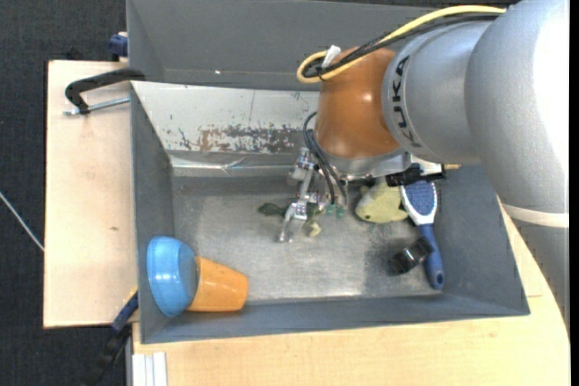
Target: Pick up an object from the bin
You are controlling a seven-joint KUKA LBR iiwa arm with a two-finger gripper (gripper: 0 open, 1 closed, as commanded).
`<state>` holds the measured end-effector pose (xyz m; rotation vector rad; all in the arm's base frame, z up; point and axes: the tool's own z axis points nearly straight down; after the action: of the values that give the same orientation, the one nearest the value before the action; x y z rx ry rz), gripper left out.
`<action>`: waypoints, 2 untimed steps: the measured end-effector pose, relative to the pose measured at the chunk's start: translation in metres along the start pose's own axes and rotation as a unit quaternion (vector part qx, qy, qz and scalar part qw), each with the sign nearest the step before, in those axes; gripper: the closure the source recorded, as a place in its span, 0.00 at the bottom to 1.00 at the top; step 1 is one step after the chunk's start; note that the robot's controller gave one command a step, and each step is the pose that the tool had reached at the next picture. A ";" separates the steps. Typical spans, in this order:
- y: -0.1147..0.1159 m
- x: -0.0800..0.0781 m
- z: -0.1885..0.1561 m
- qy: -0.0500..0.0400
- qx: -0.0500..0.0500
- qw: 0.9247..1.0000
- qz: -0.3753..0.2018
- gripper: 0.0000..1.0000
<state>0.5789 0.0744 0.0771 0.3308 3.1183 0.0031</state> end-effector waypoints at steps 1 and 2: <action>0.001 -0.001 -0.001 0.000 0.000 1.000 0.000 0.00; 0.001 -0.001 -0.001 0.000 0.000 1.000 0.000 1.00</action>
Offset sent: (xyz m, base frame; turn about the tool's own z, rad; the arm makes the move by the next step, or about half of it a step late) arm 0.0000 0.0000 0.0000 0.0000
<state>0.5806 0.0752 0.0786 0.3301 3.1179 0.0043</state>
